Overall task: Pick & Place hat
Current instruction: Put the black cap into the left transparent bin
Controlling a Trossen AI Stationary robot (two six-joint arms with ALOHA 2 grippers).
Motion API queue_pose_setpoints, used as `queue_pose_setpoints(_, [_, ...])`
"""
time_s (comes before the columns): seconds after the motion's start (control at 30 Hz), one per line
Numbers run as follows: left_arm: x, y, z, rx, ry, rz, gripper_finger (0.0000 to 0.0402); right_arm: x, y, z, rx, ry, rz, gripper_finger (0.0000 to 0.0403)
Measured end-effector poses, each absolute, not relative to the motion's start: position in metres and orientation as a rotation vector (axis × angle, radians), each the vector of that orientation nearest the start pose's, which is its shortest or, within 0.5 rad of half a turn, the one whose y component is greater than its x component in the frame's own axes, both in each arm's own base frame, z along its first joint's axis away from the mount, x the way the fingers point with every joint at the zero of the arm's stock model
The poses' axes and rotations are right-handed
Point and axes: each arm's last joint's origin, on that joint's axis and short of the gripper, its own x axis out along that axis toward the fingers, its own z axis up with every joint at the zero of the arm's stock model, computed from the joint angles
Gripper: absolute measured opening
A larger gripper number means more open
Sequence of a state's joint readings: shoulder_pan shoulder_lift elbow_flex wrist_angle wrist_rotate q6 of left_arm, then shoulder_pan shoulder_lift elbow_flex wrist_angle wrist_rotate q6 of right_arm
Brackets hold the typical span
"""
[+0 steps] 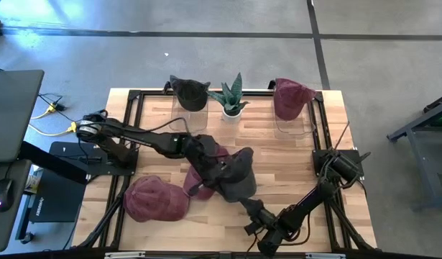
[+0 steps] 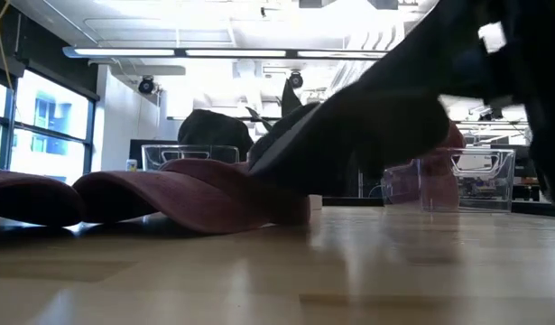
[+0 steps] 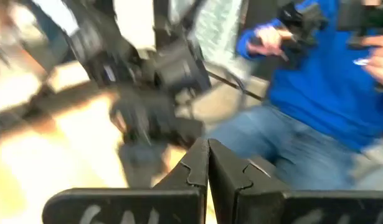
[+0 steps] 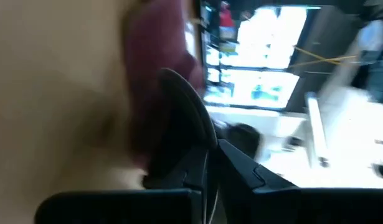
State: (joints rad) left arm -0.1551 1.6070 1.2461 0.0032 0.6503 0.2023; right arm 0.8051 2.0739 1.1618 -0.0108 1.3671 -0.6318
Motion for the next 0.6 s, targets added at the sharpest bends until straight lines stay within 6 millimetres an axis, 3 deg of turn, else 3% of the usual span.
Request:
queue_pose_setpoints(0.13, [0.344,-0.082,0.309,0.128,0.344,-0.762,0.0000,0.299,0.255,0.117,-1.319,0.624,-0.286,0.0039])
queue_pose_setpoints(0.27, [0.340,-0.091,0.314,0.183,0.346,-0.697,0.0000,0.305,0.249,0.116,-1.242,0.624,-0.303,0.0072])
queue_pose_setpoints(0.6, [0.327,-0.101,0.316,0.248,0.402,-0.613,0.0000,0.309,0.247,0.125,-1.095,0.590,-0.310,0.0214])
